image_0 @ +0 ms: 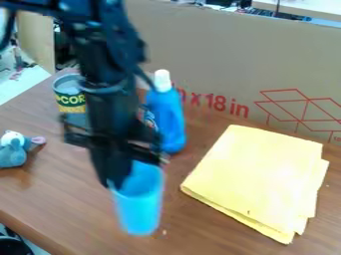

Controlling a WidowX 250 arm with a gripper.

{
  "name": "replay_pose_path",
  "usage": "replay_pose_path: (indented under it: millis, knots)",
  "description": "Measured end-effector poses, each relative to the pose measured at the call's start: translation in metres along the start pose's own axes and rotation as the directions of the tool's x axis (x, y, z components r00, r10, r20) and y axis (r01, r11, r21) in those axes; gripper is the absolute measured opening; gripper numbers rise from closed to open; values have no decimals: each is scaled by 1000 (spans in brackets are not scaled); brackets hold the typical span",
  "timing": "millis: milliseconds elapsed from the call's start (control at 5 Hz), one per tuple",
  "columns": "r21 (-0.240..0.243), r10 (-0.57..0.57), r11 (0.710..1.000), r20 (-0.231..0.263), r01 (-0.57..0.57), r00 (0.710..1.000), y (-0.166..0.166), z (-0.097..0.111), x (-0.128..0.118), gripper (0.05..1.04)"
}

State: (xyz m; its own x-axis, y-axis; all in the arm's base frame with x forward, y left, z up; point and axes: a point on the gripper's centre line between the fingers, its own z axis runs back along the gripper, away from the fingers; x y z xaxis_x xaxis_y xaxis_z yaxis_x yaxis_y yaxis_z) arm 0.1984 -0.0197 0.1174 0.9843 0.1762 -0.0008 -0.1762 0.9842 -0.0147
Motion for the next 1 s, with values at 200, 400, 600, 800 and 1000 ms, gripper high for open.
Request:
replay_pose_path:
  millis: [200, 400, 600, 800, 1000]
  knots:
    - [15, 81, 997, -42, -80, 996, 29, -1, 0, 80]
    - [2, 112, 994, -68, -113, 991, 56, -9, 5, 80]
    - [-5, 83, 997, -41, -83, 996, 67, -16, 17, 80]
    - [-11, 60, 998, -38, -60, 997, 77, -26, 30, 80]
    - [-11, 32, 999, -26, -33, 999, 87, -32, 37, 80]
